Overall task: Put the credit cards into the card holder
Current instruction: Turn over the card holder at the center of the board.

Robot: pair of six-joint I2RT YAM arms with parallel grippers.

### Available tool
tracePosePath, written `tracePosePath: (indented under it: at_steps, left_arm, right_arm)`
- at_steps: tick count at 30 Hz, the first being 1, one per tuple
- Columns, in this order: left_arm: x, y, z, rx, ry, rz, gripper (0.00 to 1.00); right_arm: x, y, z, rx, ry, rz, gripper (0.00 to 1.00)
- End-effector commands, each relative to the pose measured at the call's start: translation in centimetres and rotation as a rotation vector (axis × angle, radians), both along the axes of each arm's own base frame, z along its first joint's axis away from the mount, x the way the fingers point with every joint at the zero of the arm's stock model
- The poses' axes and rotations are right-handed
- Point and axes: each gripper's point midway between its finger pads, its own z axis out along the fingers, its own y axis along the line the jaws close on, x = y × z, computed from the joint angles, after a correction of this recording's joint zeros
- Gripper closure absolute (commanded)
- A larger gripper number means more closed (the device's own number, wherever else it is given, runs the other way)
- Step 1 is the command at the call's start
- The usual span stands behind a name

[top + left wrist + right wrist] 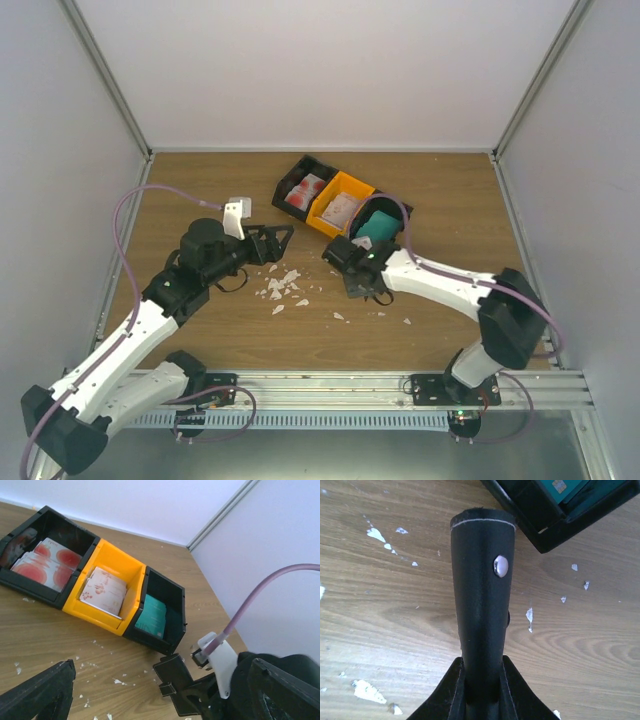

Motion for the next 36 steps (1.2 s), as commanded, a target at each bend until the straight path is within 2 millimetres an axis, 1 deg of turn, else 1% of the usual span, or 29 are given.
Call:
tracePosePath:
  at_steps: [1, 4, 7, 9, 13, 16, 19, 22, 24, 27, 29, 30, 32, 33, 36]
  left_arm:
    - [0.0, 0.6, -0.8, 0.023, 0.017, 0.008, 0.05]
    - [0.0, 0.8, -1.0, 0.031, 0.023, 0.012, 0.04]
    - [0.1, 1.2, -1.1, 0.035, 0.026, 0.026, 0.04]
    - [0.2, 1.6, -0.8, 0.036, 0.020, 0.044, 0.04]
    - [0.3, 2.5, 0.1, 0.030, -0.008, 0.071, 0.03]
    - [0.4, 2.5, 0.3, 0.029, -0.013, 0.070, 0.03]
    - [0.6, 2.8, 0.2, 0.035, -0.002, 0.078, 0.03]
    - [0.7, 3.0, -0.1, 0.041, 0.008, 0.087, 0.02]
    - [0.9, 3.0, -0.5, 0.046, 0.020, 0.086, 0.02]
    - [1.1, 3.1, -1.1, 0.055, 0.041, 0.088, 0.01]
    - [1.2, 3.2, -1.6, 0.062, 0.057, 0.091, 0.01]
    - [1.4, 3.3, -1.9, 0.064, 0.067, 0.097, 0.01]
    - [1.5, 3.3, -2.4, 0.062, 0.088, 0.093, 0.01]
    - [1.6, 3.1, -2.7, 0.061, 0.097, 0.084, 0.01]
    - [1.6, 2.2, -4.2, 0.050, 0.135, 0.023, 0.01]
  right_arm:
    - [1.1, 0.6, -0.3, -0.105, -0.061, -0.052, 1.00]
    - [1.3, 2.1, -1.3, -0.147, -0.056, -0.042, 1.00]
    - [1.3, 4.1, -2.8, -0.163, -0.039, -0.019, 0.99]
    - [1.2, 5.3, -4.0, -0.170, -0.021, -0.003, 0.99]
    - [0.7, 7.6, -6.4, -0.159, 0.018, 0.041, 0.92]
    - [0.3, 9.8, -7.2, -0.088, 0.043, 0.092, 0.85]
    - [-0.2, 12.3, -7.7, 0.031, 0.078, 0.141, 0.76]
    - [-0.6, 14.6, -7.4, 0.146, 0.096, 0.188, 0.65]
    - [-0.5, 15.6, -7.0, 0.190, 0.091, 0.211, 0.60]
    - [-0.3, 16.3, -6.8, 0.226, 0.091, 0.230, 0.54]
    - [0.0, 16.7, -6.0, 0.261, 0.077, 0.243, 0.53]
    - [0.1, 17.0, -5.4, 0.287, 0.063, 0.253, 0.53]
    - [0.5, 17.3, -3.5, 0.351, 0.023, 0.269, 0.53]
    - [0.9, 17.2, -2.3, 0.386, -0.008, 0.266, 0.54]
    - [1.7, 15.3, 0.4, 0.466, -0.089, 0.225, 0.56]
